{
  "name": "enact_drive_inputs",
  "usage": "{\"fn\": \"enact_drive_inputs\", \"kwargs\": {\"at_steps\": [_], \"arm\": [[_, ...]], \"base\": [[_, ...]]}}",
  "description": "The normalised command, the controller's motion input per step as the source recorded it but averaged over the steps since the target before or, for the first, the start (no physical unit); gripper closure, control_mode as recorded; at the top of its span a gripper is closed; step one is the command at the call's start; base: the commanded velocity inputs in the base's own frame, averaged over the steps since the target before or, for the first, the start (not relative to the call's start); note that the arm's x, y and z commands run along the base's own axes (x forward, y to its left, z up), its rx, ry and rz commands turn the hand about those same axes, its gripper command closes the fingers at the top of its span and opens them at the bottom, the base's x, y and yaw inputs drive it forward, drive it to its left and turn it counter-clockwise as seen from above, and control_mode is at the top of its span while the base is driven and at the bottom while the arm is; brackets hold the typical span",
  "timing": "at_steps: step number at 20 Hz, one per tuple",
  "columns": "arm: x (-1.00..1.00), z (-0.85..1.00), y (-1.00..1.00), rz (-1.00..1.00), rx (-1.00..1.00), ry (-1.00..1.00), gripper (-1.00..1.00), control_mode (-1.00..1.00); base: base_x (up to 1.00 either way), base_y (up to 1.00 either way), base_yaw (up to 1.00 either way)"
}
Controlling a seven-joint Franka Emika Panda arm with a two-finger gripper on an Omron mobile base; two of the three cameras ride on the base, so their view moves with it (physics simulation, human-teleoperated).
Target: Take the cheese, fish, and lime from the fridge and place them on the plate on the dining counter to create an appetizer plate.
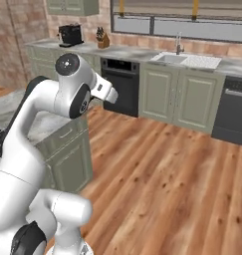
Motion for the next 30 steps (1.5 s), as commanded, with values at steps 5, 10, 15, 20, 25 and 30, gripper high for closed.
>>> {"fn": "enact_drive_inputs", "kwargs": {"at_steps": [5,10,15,20,25,30], "arm": [[0.0,0.0,0.0,0.0,0.0,0.0,1.0,1.0],[0.0,0.0,0.0,0.0,0.0,0.0,1.0,1.0],[0.0,0.0,0.0,0.0,0.0,0.0,1.0,1.0],[0.0,0.0,0.0,0.0,0.0,0.0,1.0,1.0],[0.0,0.0,0.0,0.0,0.0,0.0,1.0,1.0],[0.0,0.0,0.0,0.0,0.0,0.0,1.0,1.0]], "base": [[1.0,-0.8,0.0],[1.0,-0.63,0.05],[1.0,-0.37,0.18],[1.0,-0.15,0.43],[1.0,-0.17,0.54],[1.0,-0.23,0.53]]}}
